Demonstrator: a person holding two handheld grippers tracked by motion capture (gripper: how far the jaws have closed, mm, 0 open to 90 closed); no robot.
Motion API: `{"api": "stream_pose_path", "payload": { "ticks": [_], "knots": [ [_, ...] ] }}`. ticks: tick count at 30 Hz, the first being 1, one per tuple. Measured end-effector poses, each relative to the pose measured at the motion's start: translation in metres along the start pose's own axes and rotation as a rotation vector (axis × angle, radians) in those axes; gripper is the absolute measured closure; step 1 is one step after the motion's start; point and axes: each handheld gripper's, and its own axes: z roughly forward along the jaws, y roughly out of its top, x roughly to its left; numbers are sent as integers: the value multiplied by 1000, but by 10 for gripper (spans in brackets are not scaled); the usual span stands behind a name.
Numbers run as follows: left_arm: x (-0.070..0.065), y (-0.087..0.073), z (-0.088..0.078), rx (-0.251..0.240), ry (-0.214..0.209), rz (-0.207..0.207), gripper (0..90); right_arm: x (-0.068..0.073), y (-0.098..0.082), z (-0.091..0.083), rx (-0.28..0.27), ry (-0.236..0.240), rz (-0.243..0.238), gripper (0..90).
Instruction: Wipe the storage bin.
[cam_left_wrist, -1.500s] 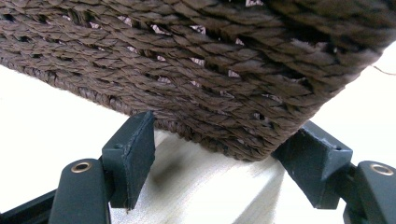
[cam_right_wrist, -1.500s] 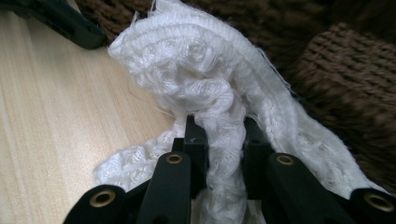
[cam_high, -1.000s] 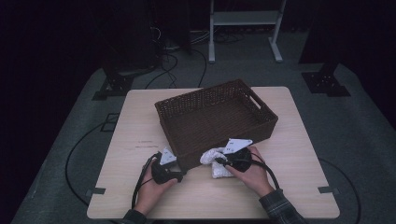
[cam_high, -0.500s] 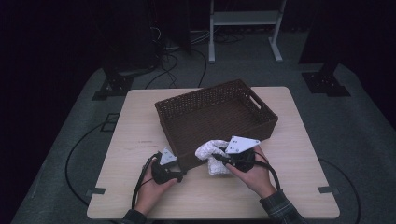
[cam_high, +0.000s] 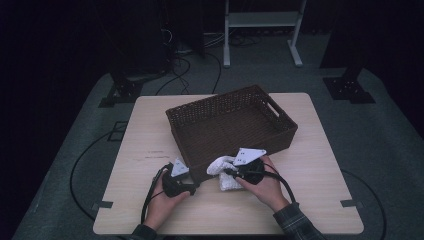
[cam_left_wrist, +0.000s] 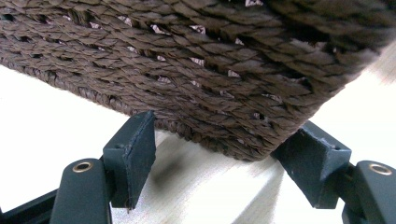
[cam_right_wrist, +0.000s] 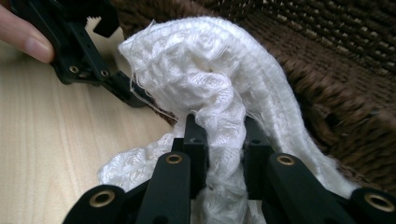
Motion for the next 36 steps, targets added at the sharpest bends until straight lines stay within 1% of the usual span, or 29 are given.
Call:
{"api": "stream_pose_path", "payload": {
  "ticks": [7,12,20,24,30,31,34,36],
  "knots": [
    [0,0,0,-3,-1,-7,290,-1,-6,15,37,20,18,766],
    [0,0,0,0,-1,-4,290,1,-11,27,71,35,14,765],
    [0,0,0,-1,0,-5,295,2,-15,38,95,56,29,766],
    [0,0,0,-1,0,-2,297,4,-16,42,105,65,24,765],
    [1,0,-1,1,-1,-1,310,7,-14,41,111,60,12,764],
    [1,0,-1,-1,-1,-1,314,7,-14,39,108,60,2,764],
    [1,0,-1,-4,-3,1,331,8,-11,34,90,55,-5,764],
    [1,-1,-1,-13,-4,-1,363,9,-7,29,71,54,-10,764]
  ]
}}
